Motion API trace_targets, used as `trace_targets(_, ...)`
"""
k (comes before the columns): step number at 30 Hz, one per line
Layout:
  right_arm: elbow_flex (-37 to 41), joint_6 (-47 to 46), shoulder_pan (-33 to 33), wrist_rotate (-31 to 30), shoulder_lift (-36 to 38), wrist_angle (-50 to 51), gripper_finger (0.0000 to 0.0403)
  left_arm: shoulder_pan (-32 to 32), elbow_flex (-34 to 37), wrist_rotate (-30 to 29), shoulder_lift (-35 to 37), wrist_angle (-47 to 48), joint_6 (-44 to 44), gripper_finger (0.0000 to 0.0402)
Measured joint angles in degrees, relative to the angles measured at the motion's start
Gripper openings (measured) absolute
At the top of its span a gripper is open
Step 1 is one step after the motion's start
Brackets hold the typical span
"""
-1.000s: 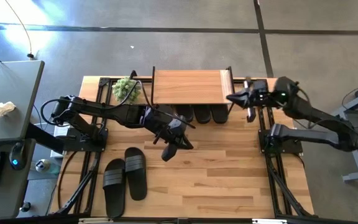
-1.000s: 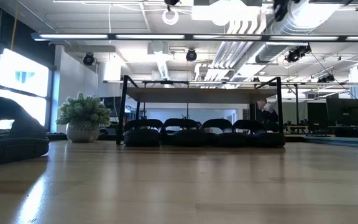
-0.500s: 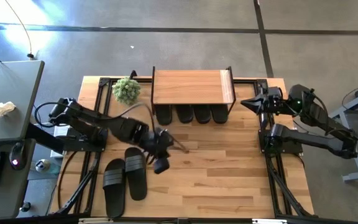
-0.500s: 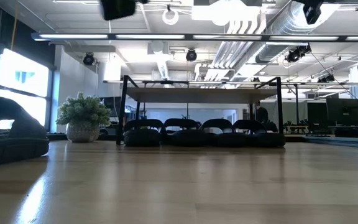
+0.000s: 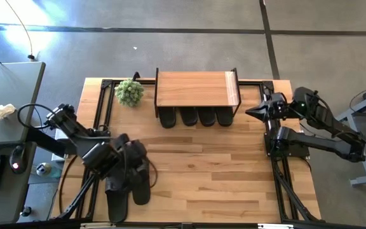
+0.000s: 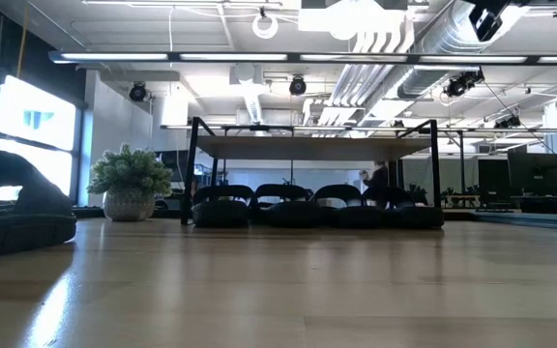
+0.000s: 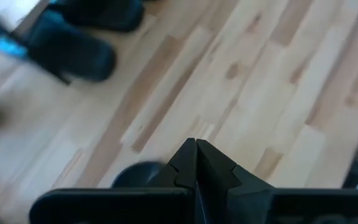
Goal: Pick and place slides into the shelf
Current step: Put the black slipper on the shelf
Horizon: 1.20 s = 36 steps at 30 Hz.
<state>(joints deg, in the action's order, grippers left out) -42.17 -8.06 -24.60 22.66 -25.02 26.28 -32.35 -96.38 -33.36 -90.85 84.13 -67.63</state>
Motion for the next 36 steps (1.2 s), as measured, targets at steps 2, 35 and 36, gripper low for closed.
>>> trace_targets(2, 0.0, 1.78, 0.01, -0.54, 0.0, 0.6, 0.0, -1.65, 0.22, -0.01, -0.15, 4.04, -4.87, 0.0)
trace_targets(35, 0.02, 6.59, 0.02, -23.52, -0.04, 2.24, 0.0, -3.74, 0.47, 14.8, -8.44, -8.23, 17.78, 0.0)
trace_targets(36, 0.02, 6.59, 0.01, -23.54, -0.04, 2.21, 0.0, -3.73, 0.4, 14.41, -9.06, -8.27, 17.75, 0.0)
